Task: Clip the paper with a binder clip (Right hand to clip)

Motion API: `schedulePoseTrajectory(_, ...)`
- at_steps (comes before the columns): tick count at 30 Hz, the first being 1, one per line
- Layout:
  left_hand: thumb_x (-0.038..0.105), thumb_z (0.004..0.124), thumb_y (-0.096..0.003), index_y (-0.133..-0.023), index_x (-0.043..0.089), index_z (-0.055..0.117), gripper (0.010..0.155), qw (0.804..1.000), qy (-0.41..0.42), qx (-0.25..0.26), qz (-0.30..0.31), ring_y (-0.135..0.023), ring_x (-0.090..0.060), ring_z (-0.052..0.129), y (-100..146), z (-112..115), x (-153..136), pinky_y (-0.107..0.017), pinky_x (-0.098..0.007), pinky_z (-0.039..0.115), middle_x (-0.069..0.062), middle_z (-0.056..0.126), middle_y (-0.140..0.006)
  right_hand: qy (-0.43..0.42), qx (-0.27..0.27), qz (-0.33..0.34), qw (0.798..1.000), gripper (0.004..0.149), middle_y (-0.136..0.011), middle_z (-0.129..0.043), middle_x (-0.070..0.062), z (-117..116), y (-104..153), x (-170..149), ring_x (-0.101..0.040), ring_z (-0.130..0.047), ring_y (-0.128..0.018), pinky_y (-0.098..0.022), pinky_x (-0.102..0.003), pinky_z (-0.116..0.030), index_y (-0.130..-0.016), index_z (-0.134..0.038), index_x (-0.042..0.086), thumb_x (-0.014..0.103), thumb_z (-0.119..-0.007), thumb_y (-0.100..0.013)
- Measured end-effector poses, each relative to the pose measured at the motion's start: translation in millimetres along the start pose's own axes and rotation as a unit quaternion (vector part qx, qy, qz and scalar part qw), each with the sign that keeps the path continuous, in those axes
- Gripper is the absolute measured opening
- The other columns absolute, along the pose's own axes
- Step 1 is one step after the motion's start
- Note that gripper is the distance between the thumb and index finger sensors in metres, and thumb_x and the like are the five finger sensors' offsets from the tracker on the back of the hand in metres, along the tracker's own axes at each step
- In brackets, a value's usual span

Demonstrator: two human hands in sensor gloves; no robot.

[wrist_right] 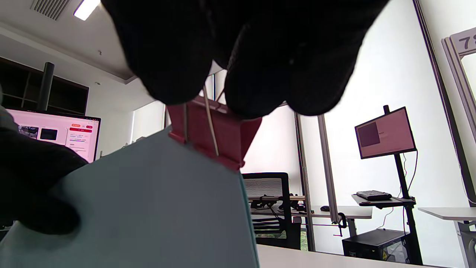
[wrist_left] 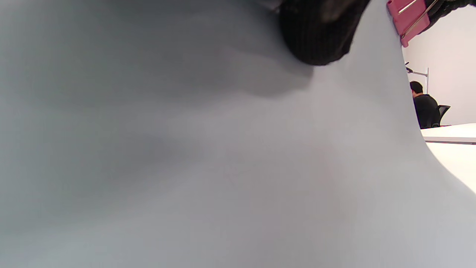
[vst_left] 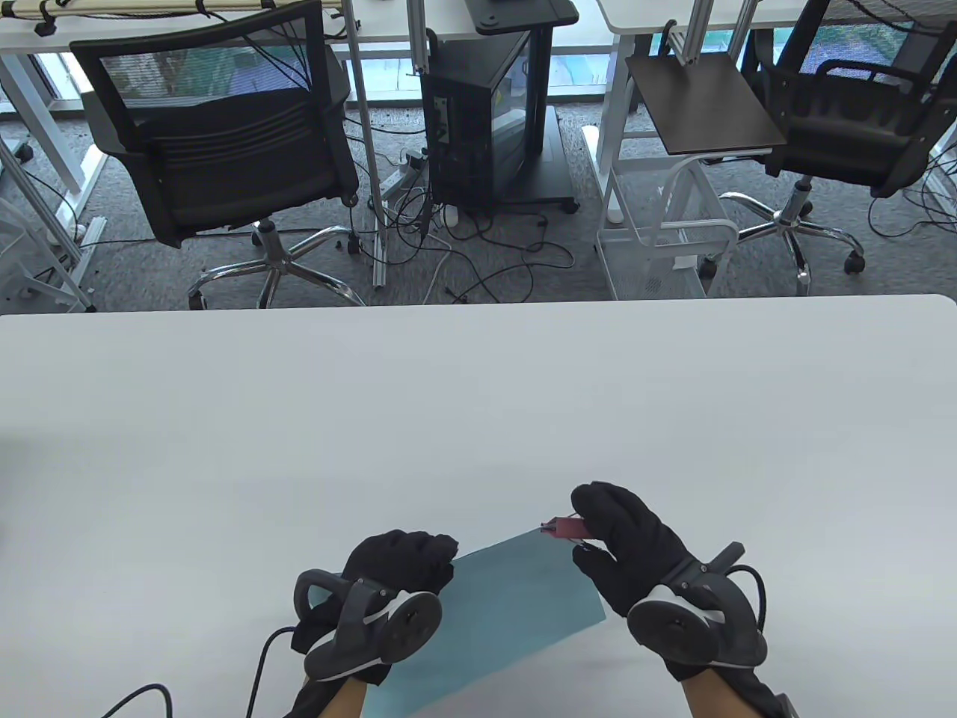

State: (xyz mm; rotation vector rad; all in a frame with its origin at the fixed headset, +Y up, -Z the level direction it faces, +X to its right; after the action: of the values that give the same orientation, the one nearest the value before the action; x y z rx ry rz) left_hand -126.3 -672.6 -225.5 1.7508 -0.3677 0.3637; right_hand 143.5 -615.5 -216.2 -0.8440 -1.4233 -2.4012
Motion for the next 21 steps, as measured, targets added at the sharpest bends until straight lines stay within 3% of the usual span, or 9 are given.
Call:
schedulePoseTrajectory(3, 0.049, 0.069, -0.0569, -0.093, 0.034, 0.078, 0.040, 0.997, 0.077, -0.011, -0.008, -0.070, -0.014, 0.097, -3.1, 2.8, -7.8, -0.063, -0.037, 0.082, 0.013, 0.095, -0.080, 0.016, -0.004, -0.012, 1.000, 0.073, -0.105, -0.061, -0.041, -7.0, -1.7, 1.2, -0.036, -0.086, -0.083, -0.059, -0.056, -0.079, -0.111, -0.048, -0.009, 0.023, -0.079, -0.054)
schedulePoseTrajectory(4, 0.048, 0.067, -0.0581, -0.093, 0.032, 0.078, 0.040, 0.994, 0.101, -0.020, -0.019, -0.069, -0.014, 0.097, -3.9, 4.0, -11.1, -0.062, -0.037, 0.083, 0.013, 0.095, -0.079, 0.025, -0.013, -0.015, 0.999, 0.072, -0.107, -0.057, -0.042, -9.6, -1.4, 1.8, -0.046, -0.082, -0.086, -0.060, -0.060, -0.075, -0.112, -0.045, -0.009, 0.024, -0.076, -0.056)
schedulePoseTrajectory(7, 0.046, 0.063, -0.0610, -0.093, 0.028, 0.080, 0.041, 0.975, 0.205, -0.036, -0.078, -0.063, -0.016, 0.098, -4.8, 12.2, -29.3, -0.059, -0.038, 0.084, 0.010, 0.097, -0.074, 0.048, -0.023, -0.021, 0.998, 0.081, -0.111, -0.042, -0.045, -12.4, 1.7, 1.5, -0.058, -0.066, -0.093, -0.064, -0.067, -0.064, -0.114, -0.034, -0.010, 0.032, -0.073, -0.057)
schedulePoseTrajectory(9, 0.044, 0.063, -0.0622, -0.093, 0.025, 0.081, 0.041, 0.948, 0.287, -0.057, -0.124, -0.060, -0.016, 0.099, -3.9, 22.5, -45.2, -0.057, -0.039, 0.084, 0.008, 0.098, -0.072, 0.045, -0.022, -0.029, 0.998, 0.081, -0.112, -0.035, -0.046, -12.6, 6.0, -0.2, -0.064, -0.054, -0.095, -0.065, -0.072, -0.055, -0.115, -0.032, -0.009, 0.035, -0.070, -0.059)
schedulePoseTrajectory(13, 0.042, 0.062, -0.0643, -0.094, 0.020, 0.081, 0.041, 0.870, 0.431, -0.104, -0.215, -0.059, -0.018, 0.099, 1.4, 48.4, -72.5, -0.055, -0.040, 0.084, 0.005, 0.098, -0.072, 0.075, 0.005, -0.066, 0.995, 0.082, -0.112, -0.027, -0.049, -16.9, 17.9, -9.1, -0.072, -0.033, -0.094, -0.064, -0.078, -0.038, -0.116, -0.030, -0.011, 0.038, -0.066, -0.061)
schedulePoseTrajectory(18, 0.041, 0.062, -0.0654, -0.096, 0.016, 0.079, 0.043, 0.752, 0.565, -0.107, -0.323, -0.060, -0.018, 0.099, 11.3, 77.8, -92.6, -0.055, -0.040, 0.085, 0.003, 0.097, -0.074, 0.089, 0.034, -0.127, 0.987, 0.083, -0.111, -0.021, -0.050, -32.1, 35.9, -26.2, -0.074, -0.023, -0.093, -0.061, -0.080, -0.029, -0.115, -0.029, -0.013, 0.039, -0.064, -0.061)
schedulePoseTrajectory(21, 0.042, 0.062, -0.0654, -0.098, 0.016, 0.077, 0.044, 0.739, 0.573, -0.107, -0.339, -0.064, -0.020, 0.098, 11.5, 88.2, -98.7, -0.057, -0.041, 0.083, 0.002, 0.095, -0.078, 0.083, 0.058, -0.142, 0.985, 0.082, -0.111, -0.020, -0.049, -42.8, 41.6, -34.4, -0.073, -0.020, -0.093, -0.061, -0.080, -0.027, -0.115, -0.028, -0.013, 0.039, -0.063, -0.061)
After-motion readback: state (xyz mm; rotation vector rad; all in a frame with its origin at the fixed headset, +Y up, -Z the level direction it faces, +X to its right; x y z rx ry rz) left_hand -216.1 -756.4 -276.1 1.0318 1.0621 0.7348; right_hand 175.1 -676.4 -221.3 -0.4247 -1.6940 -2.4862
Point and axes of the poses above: the tracker on the back of each hand, its own x axis roughly to the thumb side, its own y axis roughly from the fingertips to the wrist, z = x × y, the point moved 1 cm from there along -y, roughly from the wrist to the fingertips
